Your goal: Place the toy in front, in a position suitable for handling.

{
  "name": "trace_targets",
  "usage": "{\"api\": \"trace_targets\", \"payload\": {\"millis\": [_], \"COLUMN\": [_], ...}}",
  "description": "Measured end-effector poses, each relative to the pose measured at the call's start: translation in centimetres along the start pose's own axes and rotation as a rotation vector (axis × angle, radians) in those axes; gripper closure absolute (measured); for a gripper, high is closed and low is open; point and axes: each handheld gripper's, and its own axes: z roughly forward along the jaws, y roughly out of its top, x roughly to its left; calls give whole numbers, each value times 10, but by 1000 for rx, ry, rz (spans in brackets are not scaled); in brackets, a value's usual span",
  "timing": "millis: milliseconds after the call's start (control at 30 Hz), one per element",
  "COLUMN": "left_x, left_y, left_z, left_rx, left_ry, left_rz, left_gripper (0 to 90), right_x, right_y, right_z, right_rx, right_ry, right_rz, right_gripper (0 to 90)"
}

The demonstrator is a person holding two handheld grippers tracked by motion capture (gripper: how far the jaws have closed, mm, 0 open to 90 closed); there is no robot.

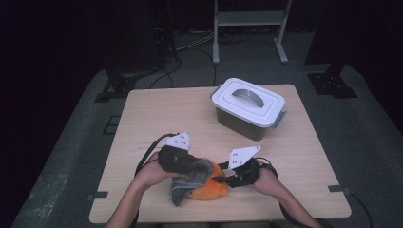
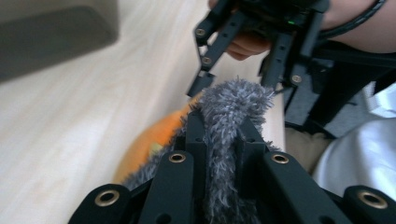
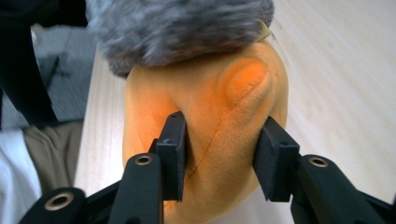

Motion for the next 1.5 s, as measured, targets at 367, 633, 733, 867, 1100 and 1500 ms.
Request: {"api": "trace_targets", "payload": {"millis": [367, 633, 733, 867, 1100, 1500], "left_x": [16, 15, 14, 11, 14, 17], "left_y": [-17, -24, -20, -10, 12, -1], "left_z": [0, -4, -1, 2, -3, 8], "left_rx": [72, 74, 37, 48, 6, 108], "left_ry": [75, 76, 37, 34, 22, 79], "left_rz": [-50, -50, -49, -26, -14, -17], "left_gripper": [796, 796, 796, 796, 797, 800], "right_x": [-7, -11, -10, -9, -6, -5], "right_y": [-15, -19, -13, -8, 6, -13], "right_z": [-12, -19, -19, -9, -12, -23], "right_rx": [19, -12, -37, 14, 4, 1], "right_ry": [29, 54, 53, 3, -32, -15], "right_rz": [-49, 111, 148, 119, -54, -57], "right_gripper": [594, 342, 323, 458, 583, 597]}}
